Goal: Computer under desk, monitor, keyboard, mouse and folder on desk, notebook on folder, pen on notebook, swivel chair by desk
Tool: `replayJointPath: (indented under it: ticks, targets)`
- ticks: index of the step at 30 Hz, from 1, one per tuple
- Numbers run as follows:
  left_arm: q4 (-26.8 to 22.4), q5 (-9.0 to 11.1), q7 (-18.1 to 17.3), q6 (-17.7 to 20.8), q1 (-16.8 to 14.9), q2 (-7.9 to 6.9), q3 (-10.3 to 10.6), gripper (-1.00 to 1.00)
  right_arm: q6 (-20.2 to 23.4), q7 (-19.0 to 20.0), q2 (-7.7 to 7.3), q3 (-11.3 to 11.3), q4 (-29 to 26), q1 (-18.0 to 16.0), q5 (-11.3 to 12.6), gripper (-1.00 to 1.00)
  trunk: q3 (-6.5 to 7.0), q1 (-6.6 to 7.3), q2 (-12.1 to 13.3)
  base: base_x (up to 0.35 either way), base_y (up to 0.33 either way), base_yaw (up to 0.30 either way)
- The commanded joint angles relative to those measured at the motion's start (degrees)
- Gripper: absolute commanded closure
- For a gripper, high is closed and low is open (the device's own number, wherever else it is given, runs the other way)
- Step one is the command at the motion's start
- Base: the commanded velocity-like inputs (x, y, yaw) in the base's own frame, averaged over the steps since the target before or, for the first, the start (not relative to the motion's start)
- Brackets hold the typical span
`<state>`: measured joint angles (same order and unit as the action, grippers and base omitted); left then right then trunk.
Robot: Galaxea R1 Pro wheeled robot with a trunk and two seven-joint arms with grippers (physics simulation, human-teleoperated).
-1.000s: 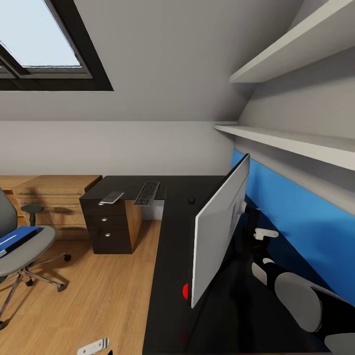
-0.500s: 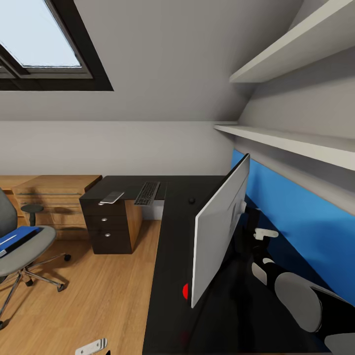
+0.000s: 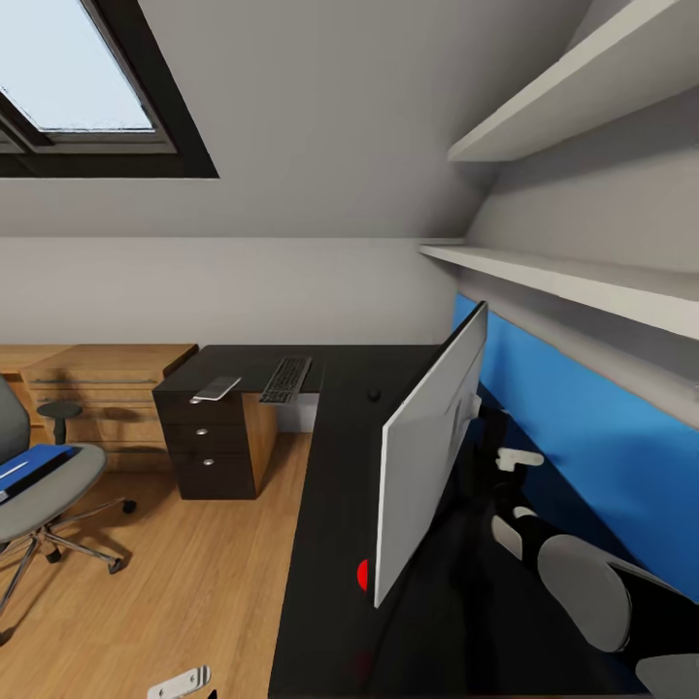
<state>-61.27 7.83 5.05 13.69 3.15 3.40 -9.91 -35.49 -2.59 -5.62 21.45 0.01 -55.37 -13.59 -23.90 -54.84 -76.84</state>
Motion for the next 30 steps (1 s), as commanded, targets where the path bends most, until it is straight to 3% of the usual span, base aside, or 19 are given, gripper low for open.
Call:
replayJointPath:
  ticks: [1,24,25,30]
  targets:
    - [-0.2,0.6,0.2,0.3,0.0,0.03,-0.1,-1.00,-0.3,-1.0,-0.54,-0.4,0.2,0.3,1.8,1.00,-0.07,-0.49,0.0,0.000,-0.089,0.000]
    - [-0.2,0.6,0.2,0.4,0.0,0.03,-0.1,-1.00,-0.3,-1.0,-0.54,-0.4,0.3,0.3,1.7,1.00,-0.07,-0.49,0.0,0.000,-0.010,0.000]
    - [-0.2,0.6,0.2,0.4,0.0,0.03,-0.1,-1.00,-0.3,-1.0,-0.54,-0.4,0.3,0.3,1.7,-1.00,-0.07,-0.49,0.0,0.000,0.000,0.000]
    - [-0.2,0.6,0.2,0.4,0.0,0.03,-0.1,-1.00,-0.3,-0.9,-0.54,-0.4,0.4,0.3,1.7,-1.00,-0.07,-0.49,0.0,0.000,0.000,0.000]
